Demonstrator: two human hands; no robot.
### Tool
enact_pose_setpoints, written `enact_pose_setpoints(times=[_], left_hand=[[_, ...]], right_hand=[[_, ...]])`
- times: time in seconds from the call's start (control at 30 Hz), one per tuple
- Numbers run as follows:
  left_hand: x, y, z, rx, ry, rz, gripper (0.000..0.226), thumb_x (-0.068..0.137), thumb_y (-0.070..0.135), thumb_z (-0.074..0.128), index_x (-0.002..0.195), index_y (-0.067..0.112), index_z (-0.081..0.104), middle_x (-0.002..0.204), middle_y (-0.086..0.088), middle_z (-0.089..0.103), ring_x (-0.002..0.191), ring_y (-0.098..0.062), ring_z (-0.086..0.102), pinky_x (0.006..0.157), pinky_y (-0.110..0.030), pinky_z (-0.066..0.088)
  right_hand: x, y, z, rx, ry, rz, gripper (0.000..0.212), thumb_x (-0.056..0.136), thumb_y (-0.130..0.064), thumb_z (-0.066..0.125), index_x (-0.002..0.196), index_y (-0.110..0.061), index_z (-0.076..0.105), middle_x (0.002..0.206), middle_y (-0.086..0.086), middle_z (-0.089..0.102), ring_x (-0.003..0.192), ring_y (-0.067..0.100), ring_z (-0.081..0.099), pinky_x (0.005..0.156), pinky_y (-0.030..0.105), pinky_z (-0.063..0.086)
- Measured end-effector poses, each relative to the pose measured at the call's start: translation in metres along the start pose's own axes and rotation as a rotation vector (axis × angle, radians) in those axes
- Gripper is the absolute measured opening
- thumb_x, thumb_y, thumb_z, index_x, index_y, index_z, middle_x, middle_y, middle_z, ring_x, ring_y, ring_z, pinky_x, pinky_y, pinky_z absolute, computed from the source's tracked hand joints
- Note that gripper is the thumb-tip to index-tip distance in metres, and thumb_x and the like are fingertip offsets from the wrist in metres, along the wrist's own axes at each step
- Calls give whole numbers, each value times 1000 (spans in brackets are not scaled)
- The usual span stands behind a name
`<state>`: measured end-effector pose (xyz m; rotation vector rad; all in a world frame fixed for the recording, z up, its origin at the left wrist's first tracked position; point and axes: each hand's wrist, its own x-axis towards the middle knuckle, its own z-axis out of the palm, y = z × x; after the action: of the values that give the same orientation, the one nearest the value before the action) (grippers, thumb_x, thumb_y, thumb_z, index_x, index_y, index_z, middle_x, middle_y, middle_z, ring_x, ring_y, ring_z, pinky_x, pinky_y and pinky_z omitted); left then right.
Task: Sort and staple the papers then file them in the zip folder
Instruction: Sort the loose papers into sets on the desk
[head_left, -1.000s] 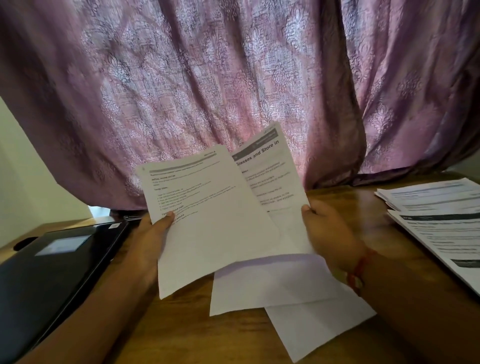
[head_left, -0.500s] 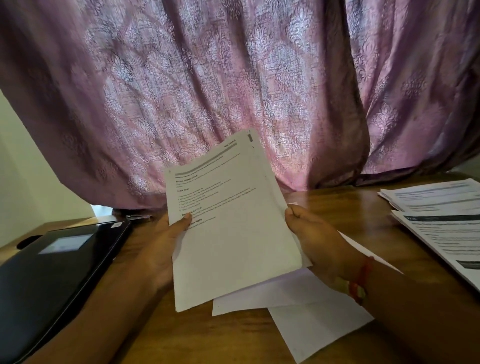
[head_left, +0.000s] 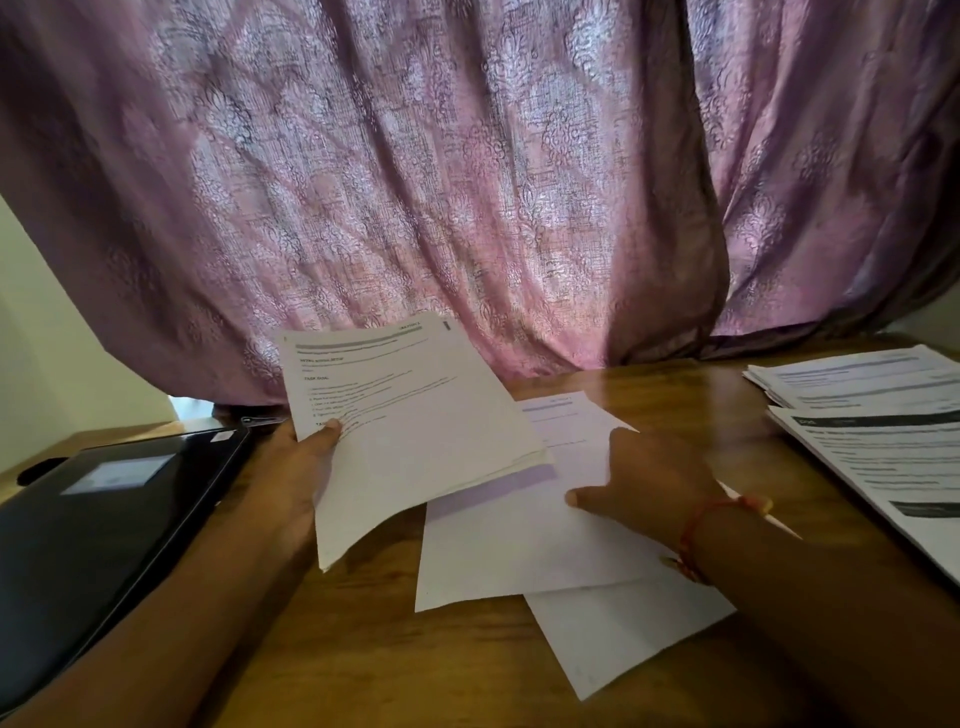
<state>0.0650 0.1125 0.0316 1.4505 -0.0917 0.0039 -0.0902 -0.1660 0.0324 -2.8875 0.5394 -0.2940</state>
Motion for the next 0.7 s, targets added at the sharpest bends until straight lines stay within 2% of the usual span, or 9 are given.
enact_pose_setpoints(times=[0.17, 0.27, 0.37, 0.47, 0.53, 0.6, 0.7], left_hand=[[0, 2, 1, 5, -7, -4, 28, 99, 22, 63, 127, 24, 61, 118, -8, 72, 106, -33, 70, 91, -60, 55], [-2, 3, 3, -24, -23, -7, 29, 100, 19, 62, 129, 22, 61, 119, -8, 72, 107, -32, 70, 91, -56, 56], [-5, 4, 6, -38, -52, 0, 29, 99, 20, 62, 128, 22, 62, 116, -7, 74, 105, -32, 70, 89, -55, 57], [-7, 6, 9, -67, -69, 8, 30, 100, 19, 61, 130, 18, 62, 117, -9, 73, 106, -32, 70, 89, -52, 56], [-7, 5, 11, -90, -84, 16, 31, 101, 17, 60, 131, 17, 61, 120, -9, 73, 108, -31, 69, 92, -52, 55], [-7, 4, 13, -109, -93, 16, 31, 101, 15, 59, 132, 15, 62, 122, -9, 72, 109, -31, 69, 93, -50, 55], [-9, 4, 15, -120, -107, 8, 31, 102, 13, 57, 133, 12, 61, 123, -10, 72, 111, -31, 68, 93, -48, 55]], right_hand=[[9, 4, 6, 209, -10, 14, 87, 72, -54, 78, 143, -20, 40, 137, 0, 56, 113, 21, 58, 92, 29, 51], [6, 4, 2, 283, 10, 56, 56, 90, -34, 68, 138, -14, 46, 132, 4, 58, 113, 22, 58, 82, 24, 45], [14, 7, 9, 614, 75, 107, 39, 97, -25, 60, 133, -13, 51, 128, 8, 60, 110, 26, 58, 78, 24, 42], [18, 5, 9, 820, 157, 68, 15, 100, -20, 53, 113, -13, 56, 108, 7, 63, 90, 20, 58, 72, 26, 42], [17, -1, 8, 950, 183, 22, 14, 101, -17, 50, 111, -13, 58, 106, 5, 66, 89, 19, 61, 78, 30, 49], [15, -6, 9, 1074, 181, -23, 17, 101, -16, 50, 114, -14, 60, 111, 8, 69, 96, 24, 66, 88, 40, 56], [9, -12, 11, 1146, 146, -65, 20, 103, -20, 47, 117, -18, 61, 112, 1, 69, 101, 21, 66, 93, 44, 55]])
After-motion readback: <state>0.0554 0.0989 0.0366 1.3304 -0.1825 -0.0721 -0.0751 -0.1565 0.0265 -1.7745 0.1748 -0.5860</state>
